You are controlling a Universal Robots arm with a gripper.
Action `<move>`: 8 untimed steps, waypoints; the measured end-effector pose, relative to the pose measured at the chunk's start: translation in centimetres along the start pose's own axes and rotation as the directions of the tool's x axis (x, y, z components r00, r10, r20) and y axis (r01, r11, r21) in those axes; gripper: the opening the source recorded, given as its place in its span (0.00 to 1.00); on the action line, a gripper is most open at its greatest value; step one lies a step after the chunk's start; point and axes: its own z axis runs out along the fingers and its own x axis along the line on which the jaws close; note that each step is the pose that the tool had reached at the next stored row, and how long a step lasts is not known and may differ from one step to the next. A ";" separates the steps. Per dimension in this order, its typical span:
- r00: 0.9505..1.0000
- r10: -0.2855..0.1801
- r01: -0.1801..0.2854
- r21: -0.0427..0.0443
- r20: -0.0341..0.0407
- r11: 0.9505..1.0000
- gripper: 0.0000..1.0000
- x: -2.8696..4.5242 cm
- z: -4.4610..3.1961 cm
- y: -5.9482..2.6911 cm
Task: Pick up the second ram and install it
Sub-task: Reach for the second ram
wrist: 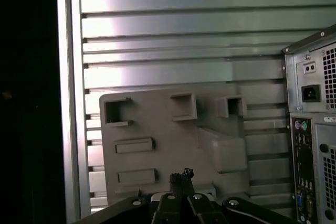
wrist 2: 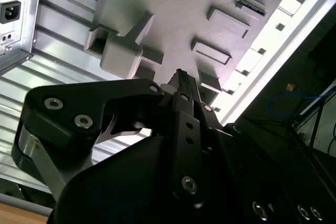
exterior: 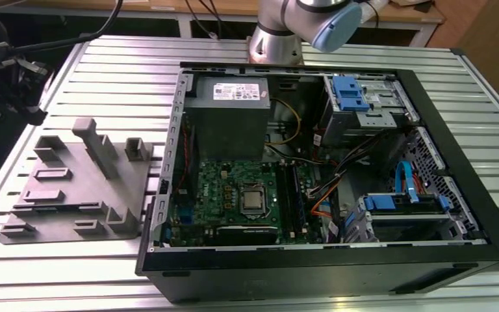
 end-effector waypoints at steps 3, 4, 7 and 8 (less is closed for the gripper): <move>1.000 0.000 0.000 0.000 0.000 1.000 0.07 0.18 0.42 -0.26; 1.000 0.000 0.000 0.000 0.000 1.000 0.07 0.24 0.55 -0.34; 1.000 0.000 0.000 0.000 0.000 1.000 0.07 0.40 0.94 -0.60; 1.000 0.000 0.000 0.000 0.000 1.000 0.07 0.46 1.06 -0.68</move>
